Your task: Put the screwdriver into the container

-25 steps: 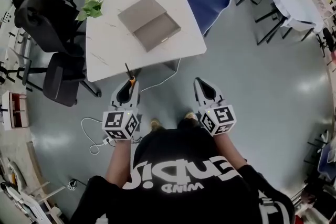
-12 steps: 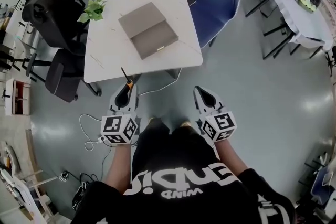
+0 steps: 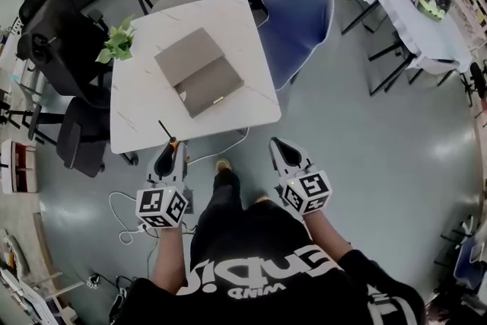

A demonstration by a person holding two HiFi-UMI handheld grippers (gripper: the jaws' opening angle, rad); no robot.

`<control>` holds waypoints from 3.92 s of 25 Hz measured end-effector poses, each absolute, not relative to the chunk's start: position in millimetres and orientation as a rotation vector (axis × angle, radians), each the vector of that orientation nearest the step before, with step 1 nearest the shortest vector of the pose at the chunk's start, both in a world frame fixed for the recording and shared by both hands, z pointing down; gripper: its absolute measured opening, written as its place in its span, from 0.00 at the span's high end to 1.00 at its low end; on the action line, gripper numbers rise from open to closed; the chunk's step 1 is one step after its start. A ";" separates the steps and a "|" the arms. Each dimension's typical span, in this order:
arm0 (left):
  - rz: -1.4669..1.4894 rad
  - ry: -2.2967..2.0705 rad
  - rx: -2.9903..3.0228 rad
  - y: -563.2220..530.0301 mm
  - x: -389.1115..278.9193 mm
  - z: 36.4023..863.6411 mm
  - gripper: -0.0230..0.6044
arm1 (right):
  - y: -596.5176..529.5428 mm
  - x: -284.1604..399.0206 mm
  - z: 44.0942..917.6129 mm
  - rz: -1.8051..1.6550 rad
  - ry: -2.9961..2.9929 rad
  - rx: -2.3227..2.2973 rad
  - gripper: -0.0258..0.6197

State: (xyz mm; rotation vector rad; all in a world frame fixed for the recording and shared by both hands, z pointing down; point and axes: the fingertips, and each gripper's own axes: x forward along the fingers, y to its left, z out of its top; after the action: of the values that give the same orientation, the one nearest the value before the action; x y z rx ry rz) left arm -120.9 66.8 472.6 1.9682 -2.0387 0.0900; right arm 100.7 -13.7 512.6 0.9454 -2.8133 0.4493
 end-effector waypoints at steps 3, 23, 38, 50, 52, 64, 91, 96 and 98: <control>0.075 -2.005 2.003 36.5 -130.9 472.0 0.83 | -37.7 93.9 505.5 0.426 -2.803 0.989 0.94; 0.078 -1.727 2.281 -105.9 -216.2 444.3 0.83 | -149.2 -22.8 473.0 0.426 -2.771 1.171 0.94; 0.119 -1.690 2.280 -144.9 -211.0 457.3 0.83 | -190.7 -27.0 471.5 0.392 -2.796 1.082 0.94; 0.298 -1.589 2.300 -175.5 -195.5 493.0 0.83 | -203.3 -20.5 478.2 0.422 -2.819 1.041 0.94; 0.335 -1.570 2.309 -178.3 -193.4 498.3 0.83 | -202.3 -22.0 477.4 0.414 -2.819 1.025 0.94; 0.682 -1.335 2.352 -198.6 -176.1 567.6 0.83 | -203.5 -16.3 482.5 0.423 -2.801 1.033 0.94; 1.095 -1.049 2.149 -217.7 -151.2 702.3 0.83 | -199.8 26.4 496.9 0.471 -2.707 1.196 0.94; 1.101 -1.037 2.129 -218.7 -150.4 701.3 0.83 | -199.4 28.1 498.9 0.475 -2.701 1.198 0.94; 1.093 -1.041 2.115 -219.0 -151.3 701.7 0.83 | -199.5 27.7 499.6 0.476 -2.701 1.195 0.94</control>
State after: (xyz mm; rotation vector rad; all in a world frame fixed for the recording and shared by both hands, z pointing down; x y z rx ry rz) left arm -151.3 -219.0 701.7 2.1150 -1.0411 1.0927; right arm 27.7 -199.5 499.6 1.1952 -2.7012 0.4763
